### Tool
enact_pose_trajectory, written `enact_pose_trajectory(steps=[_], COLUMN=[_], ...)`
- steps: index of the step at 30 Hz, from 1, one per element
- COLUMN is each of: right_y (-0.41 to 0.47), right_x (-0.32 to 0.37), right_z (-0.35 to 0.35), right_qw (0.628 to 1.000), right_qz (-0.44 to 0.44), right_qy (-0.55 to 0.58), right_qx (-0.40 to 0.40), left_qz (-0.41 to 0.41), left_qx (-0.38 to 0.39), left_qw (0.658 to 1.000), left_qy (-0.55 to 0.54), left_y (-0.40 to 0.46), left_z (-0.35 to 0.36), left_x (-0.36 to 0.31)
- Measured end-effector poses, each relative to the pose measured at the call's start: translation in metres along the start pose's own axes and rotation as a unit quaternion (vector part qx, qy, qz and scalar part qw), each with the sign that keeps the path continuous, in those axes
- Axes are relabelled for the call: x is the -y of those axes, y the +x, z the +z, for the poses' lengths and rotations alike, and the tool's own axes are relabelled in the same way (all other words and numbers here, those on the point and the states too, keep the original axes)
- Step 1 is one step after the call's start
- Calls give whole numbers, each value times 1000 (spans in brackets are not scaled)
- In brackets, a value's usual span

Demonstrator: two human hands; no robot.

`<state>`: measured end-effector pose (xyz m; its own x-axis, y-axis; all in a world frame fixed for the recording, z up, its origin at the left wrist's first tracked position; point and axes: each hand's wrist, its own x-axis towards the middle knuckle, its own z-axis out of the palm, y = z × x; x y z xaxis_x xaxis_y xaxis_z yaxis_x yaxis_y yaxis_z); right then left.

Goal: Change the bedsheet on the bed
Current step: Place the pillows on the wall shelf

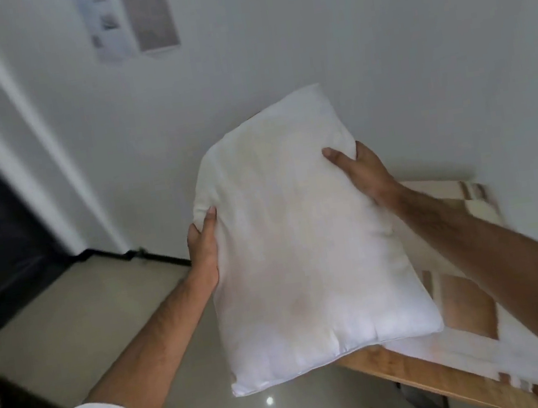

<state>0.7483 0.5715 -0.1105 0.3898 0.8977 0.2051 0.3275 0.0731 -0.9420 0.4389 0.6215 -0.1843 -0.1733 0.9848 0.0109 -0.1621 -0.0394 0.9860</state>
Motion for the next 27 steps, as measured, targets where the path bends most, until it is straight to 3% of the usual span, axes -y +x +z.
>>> enact_pose_trajectory(steps=[7,12,18,27], right_y=[-83,-173,-356,-652], right_x=[86,146,223,302], right_z=[165,270,397,534], right_qw=[981,951,895,785], right_qz=[-81,-113,-127,-108], right_qy=[40,90,142,179], right_qx=[171,274,404,584], left_qz=[77,121,150,146], left_qx=[-160,-277,-409,-574], left_qw=[984,953,896,795], left_qy=[19,33,84,132], left_y=[-70,-160,-327,-592], left_z=[-222,-360,-547,-750], left_x=[-76,-119,-163,-212])
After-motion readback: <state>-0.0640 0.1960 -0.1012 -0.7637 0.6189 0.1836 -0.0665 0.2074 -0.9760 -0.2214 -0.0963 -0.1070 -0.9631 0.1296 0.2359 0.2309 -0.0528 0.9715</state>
